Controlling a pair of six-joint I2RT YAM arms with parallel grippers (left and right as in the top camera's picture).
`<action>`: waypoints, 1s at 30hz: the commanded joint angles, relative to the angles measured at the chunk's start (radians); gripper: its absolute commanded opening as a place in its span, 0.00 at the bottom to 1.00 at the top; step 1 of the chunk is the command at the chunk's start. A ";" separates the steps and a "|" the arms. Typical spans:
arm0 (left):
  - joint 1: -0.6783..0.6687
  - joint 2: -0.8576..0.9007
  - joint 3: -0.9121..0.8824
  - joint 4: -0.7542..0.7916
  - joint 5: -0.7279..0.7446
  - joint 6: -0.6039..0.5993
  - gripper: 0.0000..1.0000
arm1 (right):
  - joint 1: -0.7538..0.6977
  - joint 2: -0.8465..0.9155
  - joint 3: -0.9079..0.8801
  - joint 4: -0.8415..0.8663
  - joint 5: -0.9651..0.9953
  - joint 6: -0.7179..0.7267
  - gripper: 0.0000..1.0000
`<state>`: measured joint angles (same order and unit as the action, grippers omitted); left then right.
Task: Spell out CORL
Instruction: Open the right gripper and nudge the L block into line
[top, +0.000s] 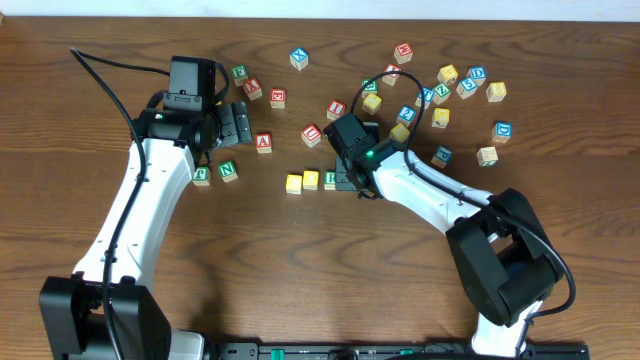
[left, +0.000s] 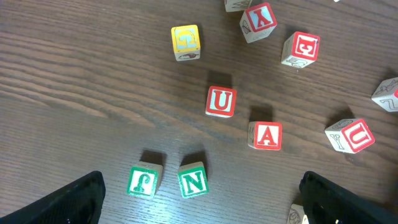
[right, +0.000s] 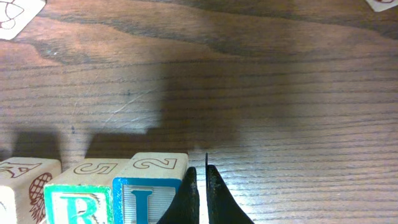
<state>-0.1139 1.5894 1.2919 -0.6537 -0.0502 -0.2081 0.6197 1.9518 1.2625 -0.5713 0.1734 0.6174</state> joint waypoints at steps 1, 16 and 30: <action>0.000 -0.021 0.005 0.000 0.006 0.013 0.98 | 0.013 0.012 0.000 0.004 0.003 0.006 0.01; 0.000 -0.021 0.005 0.000 0.006 0.013 0.98 | 0.017 0.012 0.000 0.052 -0.035 -0.021 0.01; 0.000 -0.021 0.005 0.000 0.006 0.013 0.98 | 0.024 0.012 0.000 0.059 -0.019 -0.028 0.01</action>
<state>-0.1139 1.5894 1.2919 -0.6533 -0.0502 -0.2077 0.6338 1.9522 1.2625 -0.5140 0.1280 0.6064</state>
